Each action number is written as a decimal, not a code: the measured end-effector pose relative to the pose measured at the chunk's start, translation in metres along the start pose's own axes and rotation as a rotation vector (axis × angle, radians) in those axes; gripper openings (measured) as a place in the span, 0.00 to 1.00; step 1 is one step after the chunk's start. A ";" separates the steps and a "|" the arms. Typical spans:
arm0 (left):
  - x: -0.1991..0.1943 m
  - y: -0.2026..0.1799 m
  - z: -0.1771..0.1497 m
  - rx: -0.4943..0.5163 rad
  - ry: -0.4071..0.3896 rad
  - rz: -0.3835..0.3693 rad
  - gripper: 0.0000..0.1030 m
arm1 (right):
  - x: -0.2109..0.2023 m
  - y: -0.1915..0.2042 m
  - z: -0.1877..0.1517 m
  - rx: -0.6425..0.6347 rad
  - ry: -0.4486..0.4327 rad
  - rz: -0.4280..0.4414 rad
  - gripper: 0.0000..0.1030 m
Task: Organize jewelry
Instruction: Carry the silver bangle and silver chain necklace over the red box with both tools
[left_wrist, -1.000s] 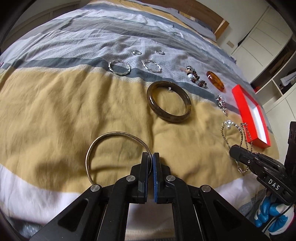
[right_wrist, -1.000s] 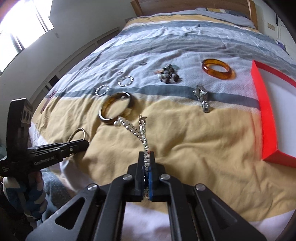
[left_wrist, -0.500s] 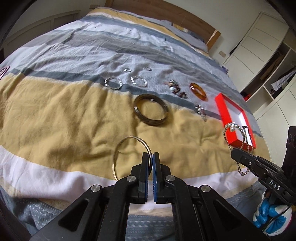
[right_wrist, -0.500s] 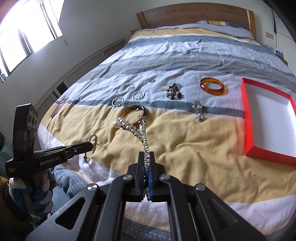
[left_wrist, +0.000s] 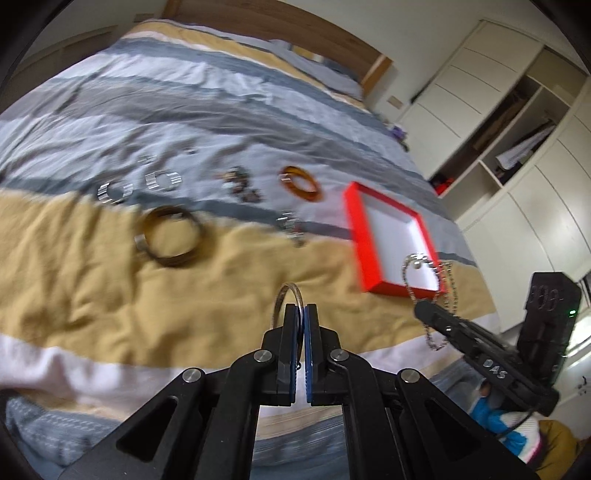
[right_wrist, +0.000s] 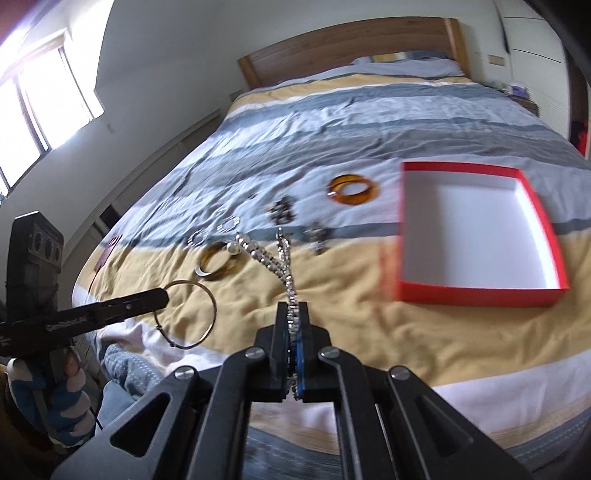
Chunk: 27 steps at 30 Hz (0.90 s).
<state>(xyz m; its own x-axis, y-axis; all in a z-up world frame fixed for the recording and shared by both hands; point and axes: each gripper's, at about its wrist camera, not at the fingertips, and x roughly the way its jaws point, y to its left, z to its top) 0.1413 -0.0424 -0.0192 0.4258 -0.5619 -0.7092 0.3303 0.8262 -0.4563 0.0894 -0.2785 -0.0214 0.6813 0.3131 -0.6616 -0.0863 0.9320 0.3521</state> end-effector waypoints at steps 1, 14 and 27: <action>0.004 -0.009 0.004 0.008 0.002 -0.012 0.03 | -0.003 -0.008 0.002 0.010 -0.008 -0.008 0.02; 0.087 -0.132 0.074 0.171 0.054 -0.123 0.03 | -0.023 -0.110 0.042 0.083 -0.066 -0.125 0.03; 0.203 -0.153 0.081 0.178 0.193 -0.080 0.03 | 0.024 -0.184 0.058 0.121 0.011 -0.181 0.03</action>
<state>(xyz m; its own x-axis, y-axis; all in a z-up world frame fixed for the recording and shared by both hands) 0.2452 -0.2858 -0.0498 0.2293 -0.5927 -0.7721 0.5062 0.7502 -0.4255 0.1636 -0.4532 -0.0641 0.6695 0.1450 -0.7285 0.1253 0.9447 0.3032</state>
